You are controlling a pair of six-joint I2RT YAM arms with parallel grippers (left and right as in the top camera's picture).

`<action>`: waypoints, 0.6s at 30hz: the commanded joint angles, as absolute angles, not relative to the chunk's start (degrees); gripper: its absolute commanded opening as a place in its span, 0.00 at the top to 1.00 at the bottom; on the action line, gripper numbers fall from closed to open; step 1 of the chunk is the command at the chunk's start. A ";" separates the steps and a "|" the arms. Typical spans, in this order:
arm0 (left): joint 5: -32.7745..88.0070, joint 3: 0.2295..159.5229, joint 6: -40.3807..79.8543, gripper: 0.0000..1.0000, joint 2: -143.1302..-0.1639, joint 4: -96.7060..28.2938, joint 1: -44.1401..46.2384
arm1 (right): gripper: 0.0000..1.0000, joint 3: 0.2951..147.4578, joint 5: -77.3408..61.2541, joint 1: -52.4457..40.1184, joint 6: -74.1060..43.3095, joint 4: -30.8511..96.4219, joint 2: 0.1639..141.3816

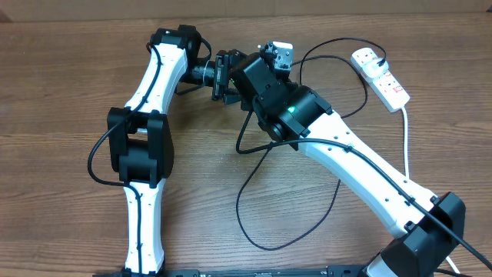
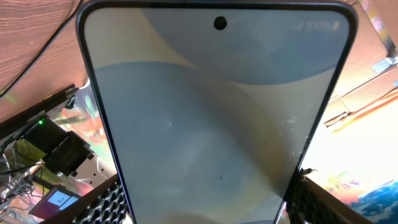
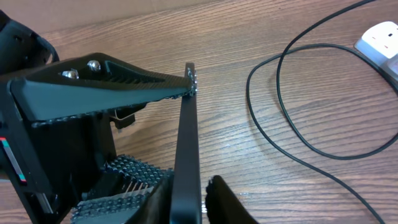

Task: Plug charger to phone and switch on socket

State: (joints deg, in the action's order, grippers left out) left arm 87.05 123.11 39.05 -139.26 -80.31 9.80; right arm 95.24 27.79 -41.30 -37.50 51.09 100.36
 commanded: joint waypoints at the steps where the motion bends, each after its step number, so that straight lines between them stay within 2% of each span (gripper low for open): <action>1: 90.50 124.68 39.22 0.32 -138.89 -80.25 10.52 | 0.86 96.51 27.31 -41.56 -37.76 51.07 100.01; 6: 90.52 124.68 39.24 0.32 -138.89 -80.07 10.52 | 0.94 96.51 26.92 -41.56 -37.76 51.07 100.01; 18: 90.45 124.68 39.27 0.29 -138.89 -77.65 10.52 | 0.96 96.51 26.96 -41.56 -43.57 51.96 99.90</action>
